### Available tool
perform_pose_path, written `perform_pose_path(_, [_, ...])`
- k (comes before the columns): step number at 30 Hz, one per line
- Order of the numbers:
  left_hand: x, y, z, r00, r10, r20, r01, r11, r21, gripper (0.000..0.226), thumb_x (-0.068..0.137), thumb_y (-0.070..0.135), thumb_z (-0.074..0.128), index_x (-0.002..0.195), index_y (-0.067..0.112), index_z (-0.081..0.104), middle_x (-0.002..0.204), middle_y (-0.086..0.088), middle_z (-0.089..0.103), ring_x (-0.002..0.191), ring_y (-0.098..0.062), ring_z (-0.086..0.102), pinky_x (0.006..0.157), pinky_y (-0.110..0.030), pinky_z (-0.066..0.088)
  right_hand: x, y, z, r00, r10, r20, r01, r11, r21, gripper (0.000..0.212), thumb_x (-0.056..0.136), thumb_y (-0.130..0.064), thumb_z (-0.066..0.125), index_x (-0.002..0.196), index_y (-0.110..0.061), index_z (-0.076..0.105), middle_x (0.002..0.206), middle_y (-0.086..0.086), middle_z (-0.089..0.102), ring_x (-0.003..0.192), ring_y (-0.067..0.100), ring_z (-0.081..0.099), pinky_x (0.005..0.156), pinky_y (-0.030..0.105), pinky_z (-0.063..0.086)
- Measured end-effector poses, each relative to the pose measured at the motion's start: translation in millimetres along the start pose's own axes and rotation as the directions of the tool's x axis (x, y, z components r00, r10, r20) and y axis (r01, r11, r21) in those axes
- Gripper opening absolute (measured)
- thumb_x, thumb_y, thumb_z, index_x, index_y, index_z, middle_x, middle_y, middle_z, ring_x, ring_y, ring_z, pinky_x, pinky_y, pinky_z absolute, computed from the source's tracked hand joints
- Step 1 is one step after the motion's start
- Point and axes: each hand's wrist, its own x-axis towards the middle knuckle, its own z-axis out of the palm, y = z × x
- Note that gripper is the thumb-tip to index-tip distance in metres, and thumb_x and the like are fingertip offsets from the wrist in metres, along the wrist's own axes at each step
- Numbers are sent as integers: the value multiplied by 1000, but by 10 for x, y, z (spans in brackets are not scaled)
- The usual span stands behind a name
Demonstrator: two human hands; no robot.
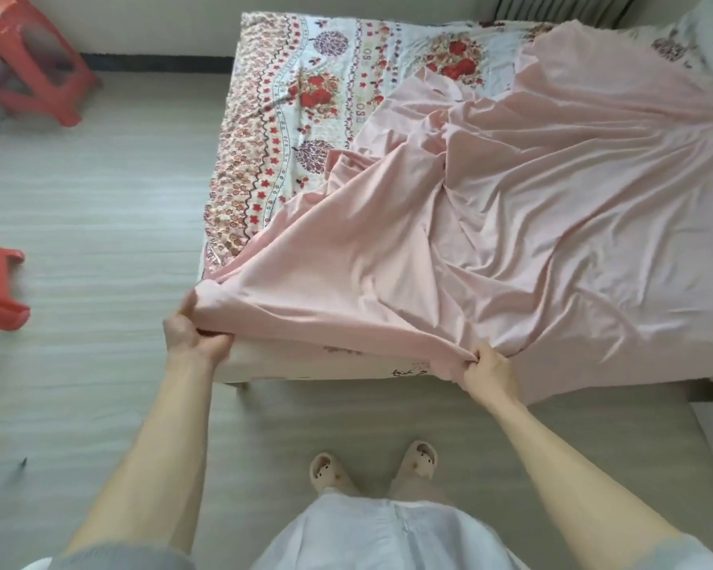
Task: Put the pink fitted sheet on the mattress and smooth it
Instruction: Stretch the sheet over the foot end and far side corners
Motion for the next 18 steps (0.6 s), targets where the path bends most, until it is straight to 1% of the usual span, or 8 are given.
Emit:
perform_pose_path(2, [-4, 41, -58, 1000, -7, -15, 9, 988, 156, 40, 87, 15, 62, 125, 5, 61, 110, -13, 70, 98, -25, 68, 83, -35, 55, -120, -145, 95, 993, 82, 89, -75, 993, -89, 21, 87, -25, 50, 108, -20, 50, 118, 10, 59, 108, 36, 55, 88, 47, 51])
perform_pose_path(3, [-10, 12, -63, 1000, -6, 1, 6, 975, 222, 33, 91, 15, 57, 122, 5, 62, 103, -11, 71, 90, -21, 69, 79, -31, 57, -183, -287, 169, 995, 34, 90, -25, 994, -108, 34, 89, -27, 52, 122, -18, 47, 131, 11, 53, 119, 35, 49, 96, 48, 47])
perform_pose_path(5, [-27, -94, -57, 1000, -16, 19, 10, 958, 286, 27, 91, 13, 56, 117, 6, 63, 98, -9, 69, 84, -19, 67, 71, -29, 57, -381, -698, 315, 983, -163, 86, 170, 982, -87, 60, 90, -38, 55, 143, -19, 34, 148, 8, 38, 134, 31, 36, 108, 47, 38])
perform_pose_path(9, [-126, -216, -119, 1000, -6, -2, 7, 896, 444, 30, 84, 17, 65, 113, 12, 62, 93, -8, 65, 79, -20, 61, 52, -26, 51, -769, -1551, 662, 847, -505, 167, 505, 862, 47, 86, 82, -61, 62, 152, -26, 25, 152, -3, 34, 140, 20, 31, 115, 44, 33])
perform_pose_path(11, [-222, -250, -148, 999, -30, 40, 3, 824, 566, 19, 86, 18, 63, 104, 10, 65, 80, -6, 64, 66, -17, 59, 44, -23, 45, -850, -1869, 776, 822, -549, 153, 540, 836, 99, 80, 84, -63, 60, 149, -28, 31, 147, -4, 44, 135, 20, 41, 109, 43, 39])
perform_pose_path(14, [-344, -167, -208, 988, -61, 140, -50, 736, 675, 18, 92, 19, 58, 102, 18, 73, 74, 0, 67, 63, -12, 58, 47, -22, 43, -880, -2198, 839, 797, -600, 73, 590, 799, 117, 34, 95, -45, 53, 123, -27, 56, 119, -2, 65, 109, 24, 61, 84, 36, 48])
perform_pose_path(16, [-344, -50, -292, 991, -23, 135, -73, 746, 662, 19, 93, 21, 58, 107, 21, 71, 78, 0, 68, 67, -12, 58, 51, -23, 43, -896, -2294, 881, 755, -652, 74, 644, 758, 101, 17, 96, -36, 50, 102, -23, 60, 101, -1, 67, 94, 26, 62, 76, 38, 49])
perform_pose_path(18, [-300, 106, -377, 998, 47, 44, -64, 827, 559, 13, 92, 18, 60, 104, 19, 66, 82, -4, 66, 69, -15, 59, 54, -25, 46, -919, -2320, 897, 723, -684, 99, 674, 729, 118, 15, 94, -34, 48, 91, -21, 55, 91, -1, 64, 85, 26, 60, 74, 41, 50])
